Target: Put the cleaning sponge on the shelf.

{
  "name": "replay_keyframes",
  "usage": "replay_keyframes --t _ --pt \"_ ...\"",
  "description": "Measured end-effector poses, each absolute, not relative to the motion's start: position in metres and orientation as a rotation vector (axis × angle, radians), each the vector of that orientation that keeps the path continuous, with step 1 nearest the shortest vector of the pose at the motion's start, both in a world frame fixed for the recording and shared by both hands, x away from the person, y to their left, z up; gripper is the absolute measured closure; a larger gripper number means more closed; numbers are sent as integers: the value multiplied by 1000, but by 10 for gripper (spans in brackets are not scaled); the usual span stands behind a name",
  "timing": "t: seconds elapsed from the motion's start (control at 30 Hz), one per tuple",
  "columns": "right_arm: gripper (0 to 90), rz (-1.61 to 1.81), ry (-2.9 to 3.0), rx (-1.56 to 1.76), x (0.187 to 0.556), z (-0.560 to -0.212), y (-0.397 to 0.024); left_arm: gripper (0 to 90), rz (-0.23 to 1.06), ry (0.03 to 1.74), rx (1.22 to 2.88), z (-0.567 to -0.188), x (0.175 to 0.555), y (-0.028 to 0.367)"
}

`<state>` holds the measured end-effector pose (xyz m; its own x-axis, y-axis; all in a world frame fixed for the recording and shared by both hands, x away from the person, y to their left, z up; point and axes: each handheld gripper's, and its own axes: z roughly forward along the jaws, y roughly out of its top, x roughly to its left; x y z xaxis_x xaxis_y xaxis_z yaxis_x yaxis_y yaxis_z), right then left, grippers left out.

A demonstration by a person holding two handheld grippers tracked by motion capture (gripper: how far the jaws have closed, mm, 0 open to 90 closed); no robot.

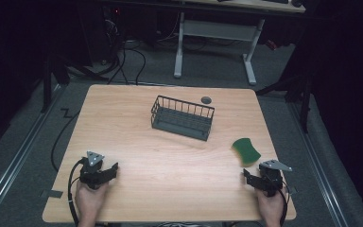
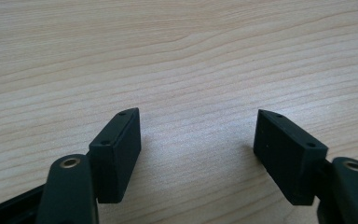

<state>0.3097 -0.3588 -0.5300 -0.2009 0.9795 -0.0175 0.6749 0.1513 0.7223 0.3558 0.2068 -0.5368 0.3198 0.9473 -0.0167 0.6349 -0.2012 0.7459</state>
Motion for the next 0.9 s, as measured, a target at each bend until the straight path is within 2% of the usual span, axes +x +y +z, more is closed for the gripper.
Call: replay_keyframes --t 0.4,0.7,0.8,0.9 --pt "301 824 1959 1558 310 -530 -359 332 599 1382 1933 -537 356 206" --pt "339 832 1954 1563 310 -529 -361 334 573 1361 1934 -536 355 207" --pt "328 811 1929 1576 308 -530 -360 334 553 1350 1935 -536 353 208" --pt "276 806 1927 1584 309 -530 -361 334 546 1356 1925 -536 354 209"
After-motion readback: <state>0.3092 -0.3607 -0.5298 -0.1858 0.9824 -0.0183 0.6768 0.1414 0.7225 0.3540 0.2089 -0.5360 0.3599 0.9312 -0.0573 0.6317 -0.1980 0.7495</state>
